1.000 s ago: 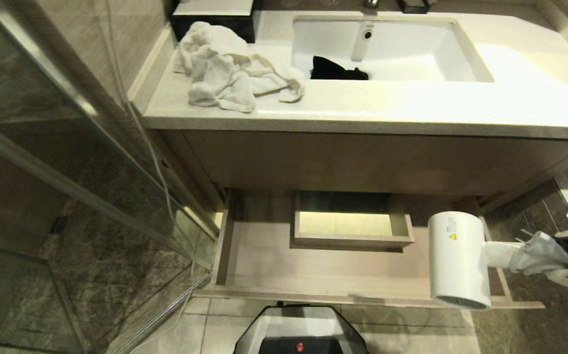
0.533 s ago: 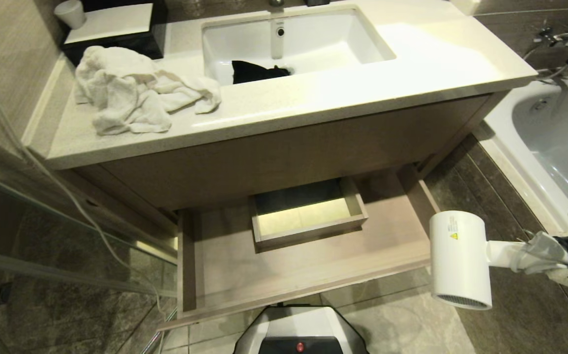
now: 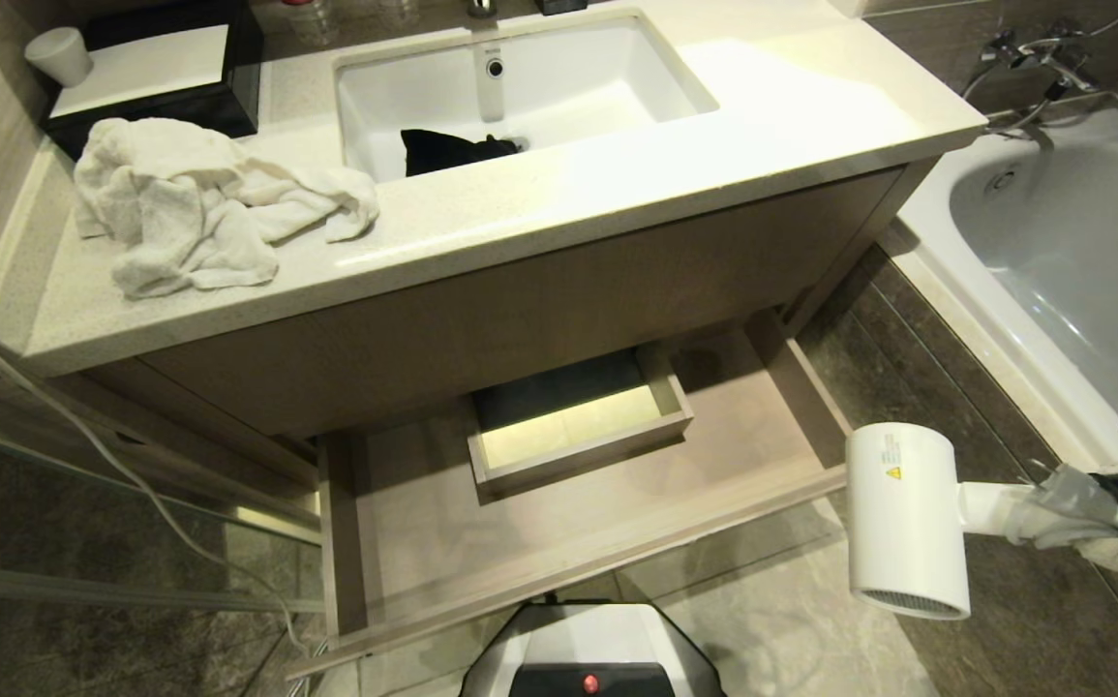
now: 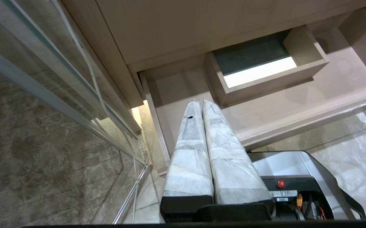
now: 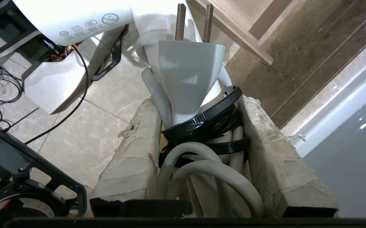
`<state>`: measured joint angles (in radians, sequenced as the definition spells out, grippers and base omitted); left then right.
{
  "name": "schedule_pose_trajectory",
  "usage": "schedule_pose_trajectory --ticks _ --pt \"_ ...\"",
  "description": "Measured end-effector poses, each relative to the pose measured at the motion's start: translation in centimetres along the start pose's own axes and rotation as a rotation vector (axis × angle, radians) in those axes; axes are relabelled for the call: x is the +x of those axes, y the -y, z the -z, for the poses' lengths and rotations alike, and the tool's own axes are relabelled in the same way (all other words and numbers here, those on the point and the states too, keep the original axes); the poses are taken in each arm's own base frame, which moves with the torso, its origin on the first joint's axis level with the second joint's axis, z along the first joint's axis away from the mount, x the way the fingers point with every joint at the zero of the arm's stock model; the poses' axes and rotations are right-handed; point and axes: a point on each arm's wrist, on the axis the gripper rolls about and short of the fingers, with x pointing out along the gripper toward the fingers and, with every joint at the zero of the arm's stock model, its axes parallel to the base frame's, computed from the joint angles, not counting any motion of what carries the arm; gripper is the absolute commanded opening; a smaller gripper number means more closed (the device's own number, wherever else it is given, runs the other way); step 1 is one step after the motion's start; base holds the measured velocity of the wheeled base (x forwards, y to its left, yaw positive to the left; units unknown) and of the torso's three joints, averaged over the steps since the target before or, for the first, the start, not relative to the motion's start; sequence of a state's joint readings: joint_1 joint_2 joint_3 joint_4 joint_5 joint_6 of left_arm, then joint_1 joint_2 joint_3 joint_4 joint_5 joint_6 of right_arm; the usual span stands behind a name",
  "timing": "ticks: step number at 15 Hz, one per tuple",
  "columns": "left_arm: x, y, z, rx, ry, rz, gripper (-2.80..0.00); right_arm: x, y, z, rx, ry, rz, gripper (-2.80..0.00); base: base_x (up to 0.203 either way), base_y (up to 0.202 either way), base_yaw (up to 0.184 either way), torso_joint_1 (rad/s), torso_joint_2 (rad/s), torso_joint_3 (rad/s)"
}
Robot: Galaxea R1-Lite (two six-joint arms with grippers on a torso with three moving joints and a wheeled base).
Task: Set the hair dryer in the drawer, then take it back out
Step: Put it into the drawer
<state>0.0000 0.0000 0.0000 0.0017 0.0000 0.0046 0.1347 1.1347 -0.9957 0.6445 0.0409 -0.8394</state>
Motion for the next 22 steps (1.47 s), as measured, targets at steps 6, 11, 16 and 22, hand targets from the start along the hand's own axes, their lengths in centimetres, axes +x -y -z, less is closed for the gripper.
schedule_pose_trajectory --ticks 6,11,16,22 --pt "0.0 0.0 0.0 0.000 0.000 0.000 -2.80 -0.1 -0.3 0.3 0.001 -0.004 -0.001 -2.80 0.000 0.000 0.000 -0.139 0.24 0.104" --pt "0.0 0.0 0.0 0.000 0.000 0.000 -2.80 -0.2 -0.4 0.6 0.008 -0.008 0.005 -2.80 0.000 0.000 0.000 -0.198 0.35 0.137" --pt "0.0 0.0 0.0 0.000 0.001 0.000 -2.80 -0.1 -0.5 0.8 0.015 -0.014 0.009 -2.80 0.000 0.000 0.000 -0.243 0.41 0.165" --pt "0.0 0.0 0.0 0.000 0.000 0.000 -2.80 -0.1 -0.7 1.0 0.059 -0.019 0.009 -2.80 0.000 0.000 0.000 -0.341 0.54 0.191"
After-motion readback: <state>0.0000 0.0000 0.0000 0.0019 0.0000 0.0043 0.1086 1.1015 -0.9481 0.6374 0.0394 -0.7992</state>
